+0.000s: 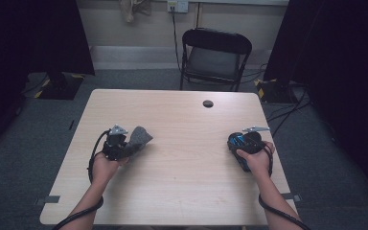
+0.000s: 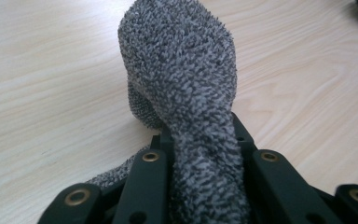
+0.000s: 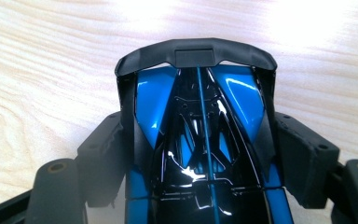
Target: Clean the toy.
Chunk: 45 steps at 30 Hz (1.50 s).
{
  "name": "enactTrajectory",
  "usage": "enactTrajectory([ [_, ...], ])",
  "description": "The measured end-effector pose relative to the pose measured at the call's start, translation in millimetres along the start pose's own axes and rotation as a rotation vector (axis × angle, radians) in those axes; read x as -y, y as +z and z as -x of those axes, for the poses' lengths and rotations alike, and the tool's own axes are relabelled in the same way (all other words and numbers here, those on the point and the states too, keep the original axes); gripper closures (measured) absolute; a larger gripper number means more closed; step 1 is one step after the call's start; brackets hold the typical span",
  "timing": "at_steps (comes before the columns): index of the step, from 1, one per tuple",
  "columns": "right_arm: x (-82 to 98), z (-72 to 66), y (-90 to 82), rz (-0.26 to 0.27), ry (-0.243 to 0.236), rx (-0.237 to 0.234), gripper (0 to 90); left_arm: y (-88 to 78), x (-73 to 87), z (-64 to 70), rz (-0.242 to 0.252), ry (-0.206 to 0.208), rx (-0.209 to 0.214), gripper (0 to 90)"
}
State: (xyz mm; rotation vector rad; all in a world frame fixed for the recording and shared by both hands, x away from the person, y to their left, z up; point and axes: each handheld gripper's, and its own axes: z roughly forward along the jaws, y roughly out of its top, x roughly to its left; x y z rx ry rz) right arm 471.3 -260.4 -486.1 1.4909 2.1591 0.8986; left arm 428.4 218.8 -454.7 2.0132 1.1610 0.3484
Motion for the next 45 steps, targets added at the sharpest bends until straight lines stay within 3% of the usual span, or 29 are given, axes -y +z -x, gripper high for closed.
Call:
enactTrajectory([
  [6, 1.1, -1.4, 5.2, -0.009, -0.016, 0.004, 25.7, 5.6, 8.4, -6.5, -0.028, -0.014, -0.019, 74.3],
  [8, 0.5, -1.7, 5.5, -0.012, -0.017, 0.006, 25.6, 6.7, 10.2, -5.1, -0.031, 0.015, -0.019, 74.2],
  [23, 0.7, -2.0, 7.6, -0.009, -0.045, 0.005, 25.4, 12.9, 10.0, 6.6, -0.046, 0.074, -0.004, 65.3],
  [26, 0.7, -1.5, 7.6, -0.009, -0.045, 0.003, 25.3, 14.5, 10.2, 8.9, -0.044, 0.072, 0.004, 61.3],
  [34, 1.1, 1.2, 7.1, -0.023, -0.099, -0.023, 24.6, 19.2, 8.3, 12.0, -0.049, 0.083, 0.010, 36.5],
  [42, -1.1, 2.4, 5.2, -0.032, -0.100, -0.027, 23.1, 18.2, 2.2, 15.2, -0.042, 0.121, -0.002, 25.7],
  [45, -2.7, 2.5, 3.4, -0.030, -0.095, -0.035, 23.0, 17.0, -0.9, 16.1, -0.039, 0.118, 0.001, 24.8],
])
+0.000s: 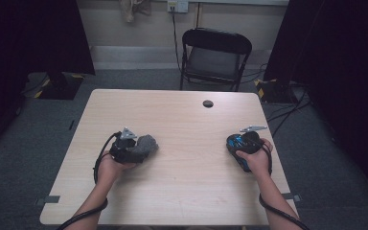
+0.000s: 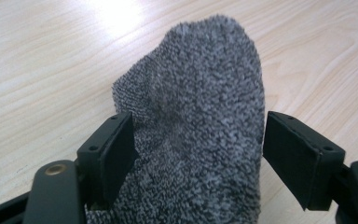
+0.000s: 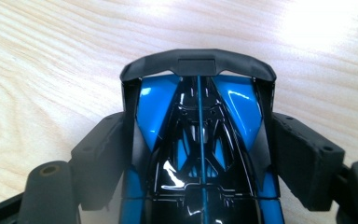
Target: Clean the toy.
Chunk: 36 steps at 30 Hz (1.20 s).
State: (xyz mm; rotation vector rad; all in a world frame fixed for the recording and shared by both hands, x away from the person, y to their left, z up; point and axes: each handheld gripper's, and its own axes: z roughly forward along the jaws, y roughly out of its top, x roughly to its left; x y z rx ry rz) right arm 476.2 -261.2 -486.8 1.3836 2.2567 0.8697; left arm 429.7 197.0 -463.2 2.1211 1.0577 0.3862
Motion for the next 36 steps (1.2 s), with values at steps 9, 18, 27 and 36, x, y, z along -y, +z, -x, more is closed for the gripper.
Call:
enactTrajectory([
  [9, -2.9, 2.5, -15.7, 0.040, 0.015, -0.028, 22.4, -10.4, -4.4, 3.3, 0.018, 0.004, 0.006, 24.5],
  [18, -6.6, -8.9, -34.5, 0.060, -0.001, -0.070, 22.1, -23.9, -9.3, 9.5, 0.054, 0.009, 0.022, 19.6],
  [27, -12.4, -31.1, -41.6, 0.071, -0.048, -0.103, 20.6, -37.6, -15.5, 21.0, 0.122, 0.010, 0.073, 17.8],
  [36, -9.8, -47.1, -42.2, 0.076, -0.063, -0.150, 20.1, -37.8, -14.0, 30.8, 0.129, 0.039, 0.098, 15.2],
])
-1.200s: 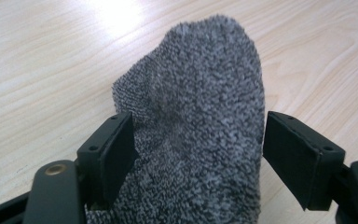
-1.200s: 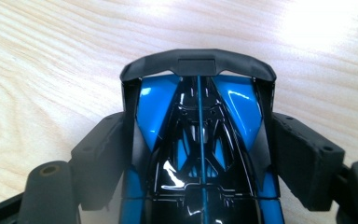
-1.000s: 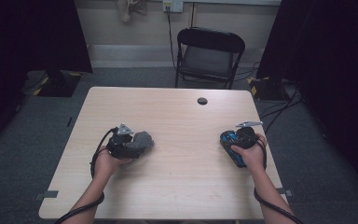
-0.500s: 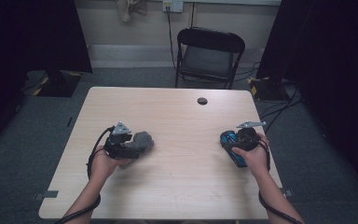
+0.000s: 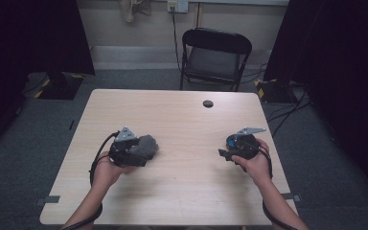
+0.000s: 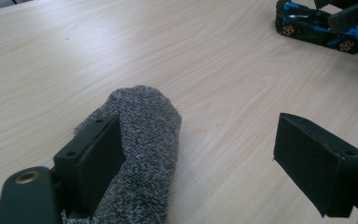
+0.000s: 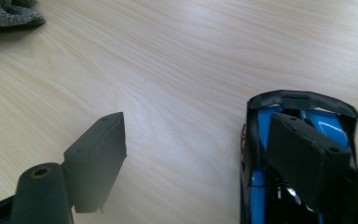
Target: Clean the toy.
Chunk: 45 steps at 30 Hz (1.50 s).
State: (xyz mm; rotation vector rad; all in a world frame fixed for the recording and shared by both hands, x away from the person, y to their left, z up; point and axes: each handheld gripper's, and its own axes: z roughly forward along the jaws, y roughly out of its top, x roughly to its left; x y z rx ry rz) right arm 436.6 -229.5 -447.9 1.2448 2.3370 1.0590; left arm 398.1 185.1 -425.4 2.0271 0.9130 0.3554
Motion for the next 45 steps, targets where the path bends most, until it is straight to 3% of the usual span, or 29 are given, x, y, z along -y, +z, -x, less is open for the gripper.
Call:
enactTrajectory([
  [4, 1.4, -5.2, 1.5, -0.006, -0.027, -0.015, 19.8, 1.0, -0.2, 4.4, -0.001, 0.024, 0.000, 15.0],
  [9, 2.9, -8.5, 2.4, -0.007, -0.027, -0.030, 19.6, 2.3, -2.1, 10.8, 0.006, 0.029, 0.016, 14.8],
  [16, 6.8, -16.8, 5.1, -0.012, -0.035, -0.055, 19.4, 6.5, -3.5, 24.9, 0.003, 0.067, 0.050, 14.3],
  [30, 9.5, -36.0, 7.6, -0.015, -0.075, -0.111, 19.8, 16.1, 3.3, 46.4, -0.005, 0.088, 0.104, 14.9],
  [45, 19.1, -56.9, 12.1, -0.028, -0.126, -0.137, 20.3, 21.4, 15.7, 62.5, -0.024, 0.109, 0.144, 15.1],
])
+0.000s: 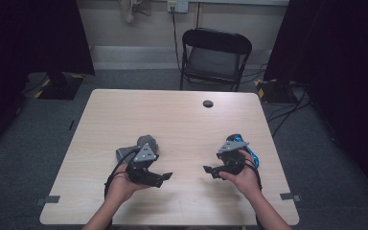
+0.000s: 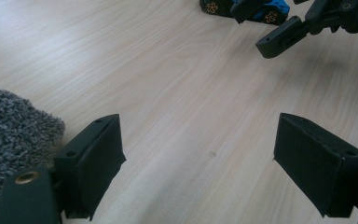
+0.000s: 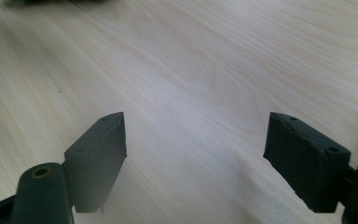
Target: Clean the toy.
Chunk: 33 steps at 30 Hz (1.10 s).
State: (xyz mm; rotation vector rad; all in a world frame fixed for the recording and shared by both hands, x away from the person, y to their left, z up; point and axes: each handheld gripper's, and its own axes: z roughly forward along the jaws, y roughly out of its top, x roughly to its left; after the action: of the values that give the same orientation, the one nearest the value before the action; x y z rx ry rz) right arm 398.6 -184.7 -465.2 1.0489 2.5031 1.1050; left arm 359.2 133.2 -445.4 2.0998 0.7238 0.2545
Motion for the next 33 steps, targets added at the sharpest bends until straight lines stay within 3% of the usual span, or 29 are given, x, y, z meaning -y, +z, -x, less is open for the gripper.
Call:
enactTrajectory([
  [7, 7.0, -7.6, 5.5, -0.011, -0.005, -0.024, 20.4, 7.6, 6.8, 8.4, -0.018, 0.016, 0.038, 15.1],
  [14, 14.0, -13.1, 8.9, -0.016, 0.000, -0.039, 20.9, 12.5, 11.6, 12.6, -0.029, 0.022, 0.049, 15.2],
  [22, 19.4, -21.5, 12.6, -0.037, -0.039, -0.045, 21.1, 21.0, 17.9, 20.4, -0.050, 0.054, 0.072, 15.3],
  [33, 26.3, -31.0, 16.5, -0.042, -0.069, -0.056, 20.4, 26.9, 23.0, 25.0, -0.063, 0.052, 0.078, 15.6],
])
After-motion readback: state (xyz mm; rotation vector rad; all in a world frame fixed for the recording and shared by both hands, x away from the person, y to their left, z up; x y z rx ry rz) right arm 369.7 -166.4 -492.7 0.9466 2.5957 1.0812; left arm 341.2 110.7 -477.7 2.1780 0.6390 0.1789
